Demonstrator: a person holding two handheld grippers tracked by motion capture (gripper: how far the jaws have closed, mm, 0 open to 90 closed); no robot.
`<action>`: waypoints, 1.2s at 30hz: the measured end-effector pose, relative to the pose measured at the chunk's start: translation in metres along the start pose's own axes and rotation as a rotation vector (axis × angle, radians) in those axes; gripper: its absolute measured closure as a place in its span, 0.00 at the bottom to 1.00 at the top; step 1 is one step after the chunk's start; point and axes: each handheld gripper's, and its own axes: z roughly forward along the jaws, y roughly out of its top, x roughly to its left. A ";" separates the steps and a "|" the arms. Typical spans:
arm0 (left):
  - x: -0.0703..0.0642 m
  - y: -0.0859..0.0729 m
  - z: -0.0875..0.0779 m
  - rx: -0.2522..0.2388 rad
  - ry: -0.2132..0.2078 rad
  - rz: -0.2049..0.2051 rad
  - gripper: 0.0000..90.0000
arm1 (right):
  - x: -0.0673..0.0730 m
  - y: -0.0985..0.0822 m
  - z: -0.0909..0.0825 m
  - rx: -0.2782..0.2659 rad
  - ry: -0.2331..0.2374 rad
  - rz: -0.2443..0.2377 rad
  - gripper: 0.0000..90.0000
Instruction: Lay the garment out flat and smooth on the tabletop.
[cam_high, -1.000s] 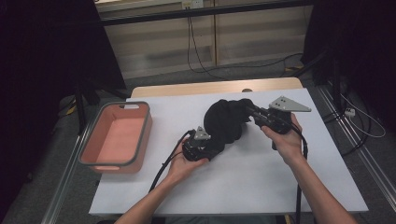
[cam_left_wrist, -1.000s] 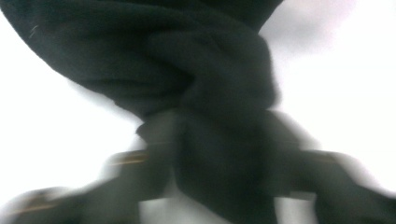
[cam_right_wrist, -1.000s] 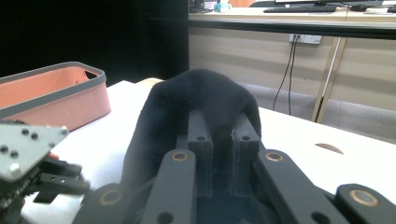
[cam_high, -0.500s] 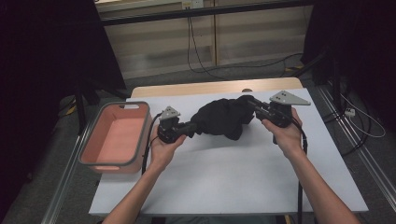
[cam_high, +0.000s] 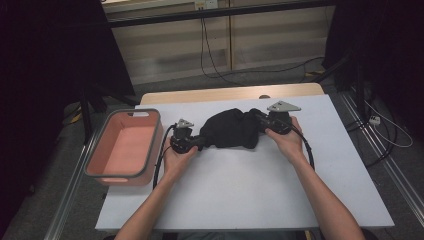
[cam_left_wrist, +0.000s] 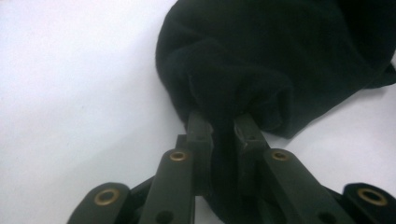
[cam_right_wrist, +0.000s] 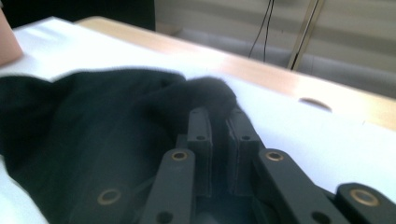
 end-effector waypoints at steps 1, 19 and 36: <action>0.000 0.000 -0.001 0.002 0.002 0.001 0.85 | 0.000 -0.003 0.002 0.015 0.008 -0.006 0.89; -0.020 0.005 0.013 0.007 0.033 0.113 0.30 | 0.002 -0.019 -0.003 0.104 0.110 -0.035 0.11; -0.010 -0.003 0.020 0.054 -0.052 0.066 0.81 | 0.000 -0.016 0.039 0.255 0.152 -0.072 0.49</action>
